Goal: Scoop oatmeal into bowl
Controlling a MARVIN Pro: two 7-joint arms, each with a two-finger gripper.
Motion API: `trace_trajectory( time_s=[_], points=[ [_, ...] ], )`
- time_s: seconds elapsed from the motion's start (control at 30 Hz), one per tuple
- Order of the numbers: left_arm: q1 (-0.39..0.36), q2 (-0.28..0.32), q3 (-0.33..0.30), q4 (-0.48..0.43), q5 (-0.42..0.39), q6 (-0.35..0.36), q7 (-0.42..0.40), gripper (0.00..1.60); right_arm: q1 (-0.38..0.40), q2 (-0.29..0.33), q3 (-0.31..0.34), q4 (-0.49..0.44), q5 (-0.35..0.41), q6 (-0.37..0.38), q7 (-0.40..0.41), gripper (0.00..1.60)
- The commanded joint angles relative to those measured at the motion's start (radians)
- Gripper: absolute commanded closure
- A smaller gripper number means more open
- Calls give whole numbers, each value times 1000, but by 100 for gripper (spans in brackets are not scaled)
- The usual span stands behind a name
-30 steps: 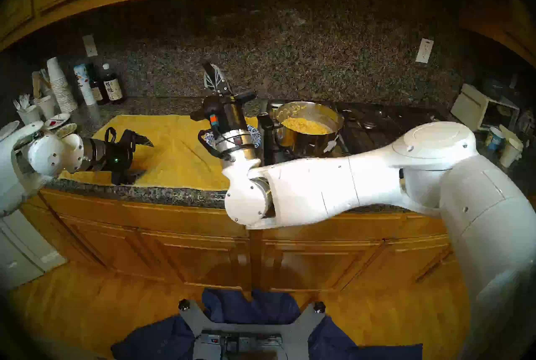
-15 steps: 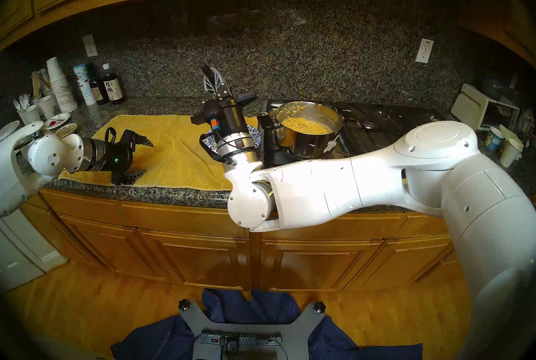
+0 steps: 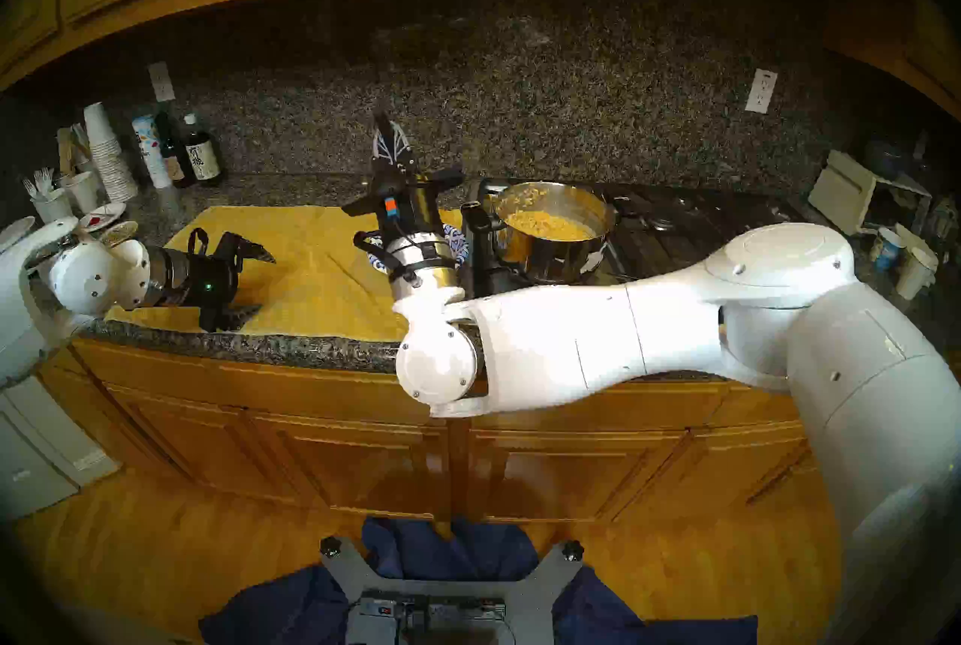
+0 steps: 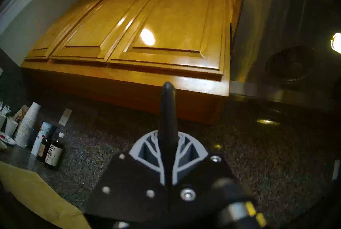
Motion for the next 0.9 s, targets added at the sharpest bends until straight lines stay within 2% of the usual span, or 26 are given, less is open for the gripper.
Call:
trace_trajectory(
  time_s=[0.0, 0.27, 0.5, 0.87],
  points=[
    [-2, -2, -2, 2, 1, 0, 0, 0, 29, 16, 86, -26, 45, -33, -6, 160],
    [-2, -2, -2, 2, 1, 0, 0, 0, 21, 43, 147, -41, 114, -71, -6, 160],
    [-2, -2, -2, 2, 1, 0, 0, 0, -27, 84, 249, -67, 210, -129, -6, 160],
    [-2, -2, -2, 2, 1, 0, 0, 0, -66, 114, 319, -107, 270, -150, 3, 160]
  ],
)
